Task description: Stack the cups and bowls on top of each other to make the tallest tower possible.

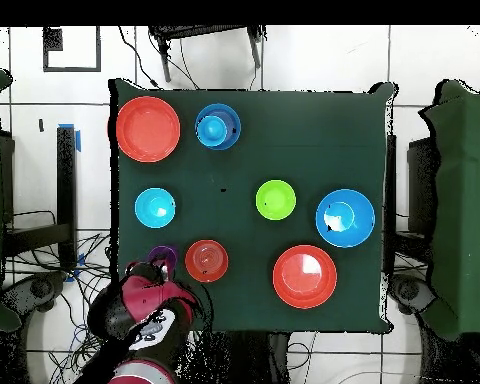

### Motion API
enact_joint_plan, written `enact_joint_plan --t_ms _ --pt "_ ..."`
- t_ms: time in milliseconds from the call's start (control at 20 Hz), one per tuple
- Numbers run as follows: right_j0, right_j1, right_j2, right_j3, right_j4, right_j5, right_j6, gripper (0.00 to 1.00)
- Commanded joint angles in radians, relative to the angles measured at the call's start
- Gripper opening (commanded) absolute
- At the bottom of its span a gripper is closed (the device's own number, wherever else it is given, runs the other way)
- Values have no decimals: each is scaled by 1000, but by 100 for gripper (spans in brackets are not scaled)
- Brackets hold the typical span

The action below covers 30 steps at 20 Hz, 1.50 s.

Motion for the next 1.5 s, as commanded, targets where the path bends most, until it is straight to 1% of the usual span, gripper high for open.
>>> enact_joint_plan --t_ms 50,300,450,750,850,900,1050,1200,1350,1400,1450,1500 --pt "19 38 26 -54 58 -121 203 0" --pt "9 53 27 -45 58 -176 210 0" --pt "-10 57 39 -50 52 -177 201 0" --pt "-16 54 44 -54 51 -174 184 0" --pt "-21 56 48 -52 43 -200 190 0" --pt "-22 60 48 -50 41 -225 198 100" --pt "-24 62 50 -47 47 -232 209 100" --pt "-33 56 58 -45 47 -215 210 100" --pt "-59 51 83 -41 30 -186 205 100" --pt "-60 43 83 -43 26 -159 190 100" --pt "-47 36 69 -45 28 -136 172 100" --pt "-38 33 61 -37 35 -166 185 100"
